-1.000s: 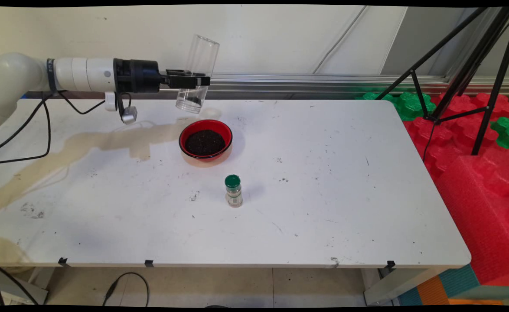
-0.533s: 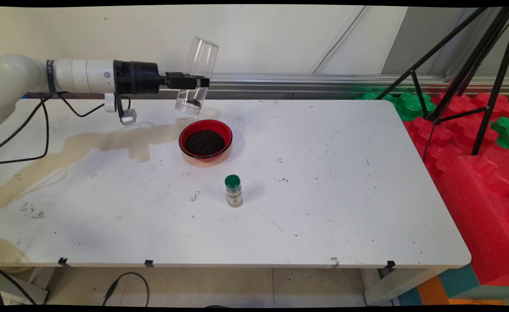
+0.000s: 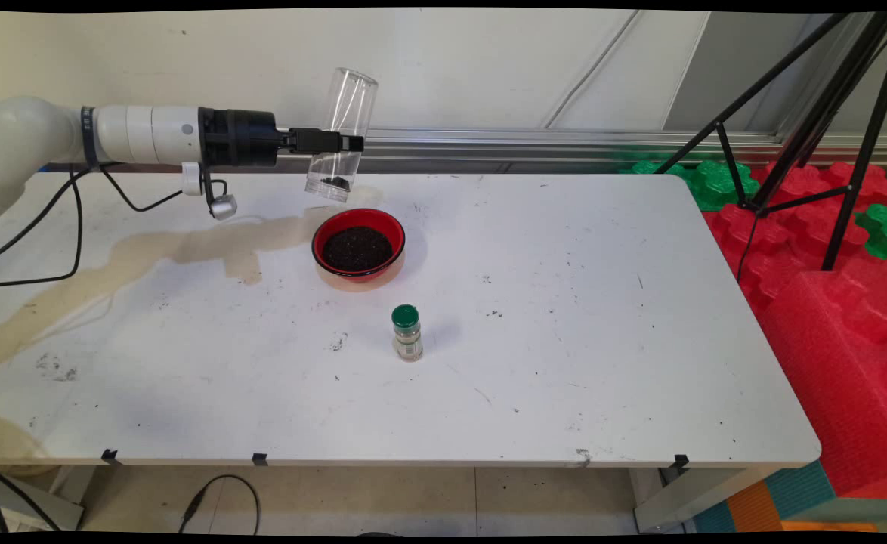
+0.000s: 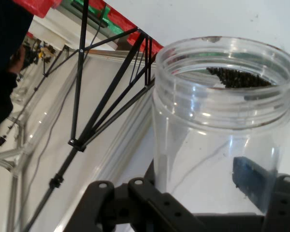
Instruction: Pour the black seasoning powder in the red bowl
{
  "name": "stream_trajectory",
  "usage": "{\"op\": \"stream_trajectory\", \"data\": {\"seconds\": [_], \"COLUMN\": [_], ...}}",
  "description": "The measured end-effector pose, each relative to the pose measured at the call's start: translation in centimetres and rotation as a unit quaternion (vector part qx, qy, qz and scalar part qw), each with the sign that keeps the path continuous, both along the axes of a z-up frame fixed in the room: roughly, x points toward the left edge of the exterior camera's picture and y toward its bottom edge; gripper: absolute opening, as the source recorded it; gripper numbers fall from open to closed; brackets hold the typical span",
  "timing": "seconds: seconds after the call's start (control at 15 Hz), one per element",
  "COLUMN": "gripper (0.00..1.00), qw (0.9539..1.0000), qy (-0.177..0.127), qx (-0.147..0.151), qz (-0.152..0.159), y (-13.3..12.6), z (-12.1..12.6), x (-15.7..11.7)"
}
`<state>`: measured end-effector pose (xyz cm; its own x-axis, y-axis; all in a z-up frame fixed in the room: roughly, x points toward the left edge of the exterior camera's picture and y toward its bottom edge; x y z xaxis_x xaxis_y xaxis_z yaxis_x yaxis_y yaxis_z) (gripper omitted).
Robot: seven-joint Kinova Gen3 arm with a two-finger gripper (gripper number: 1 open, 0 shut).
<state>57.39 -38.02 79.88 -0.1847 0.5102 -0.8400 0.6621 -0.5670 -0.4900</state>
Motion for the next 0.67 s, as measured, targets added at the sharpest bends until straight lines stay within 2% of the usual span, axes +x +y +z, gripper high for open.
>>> {"op": "stream_trajectory", "data": {"seconds": [0.33, 0.67], "gripper": [0.00, 0.00], "qw": [0.9987, 0.9937], "qy": [0.031, 0.069], "qx": [0.037, 0.080], "qz": [0.017, 0.039], "y": [-0.07, -0.22], "z": [-0.16, -0.22], "x": [0.05, 0.16]}}
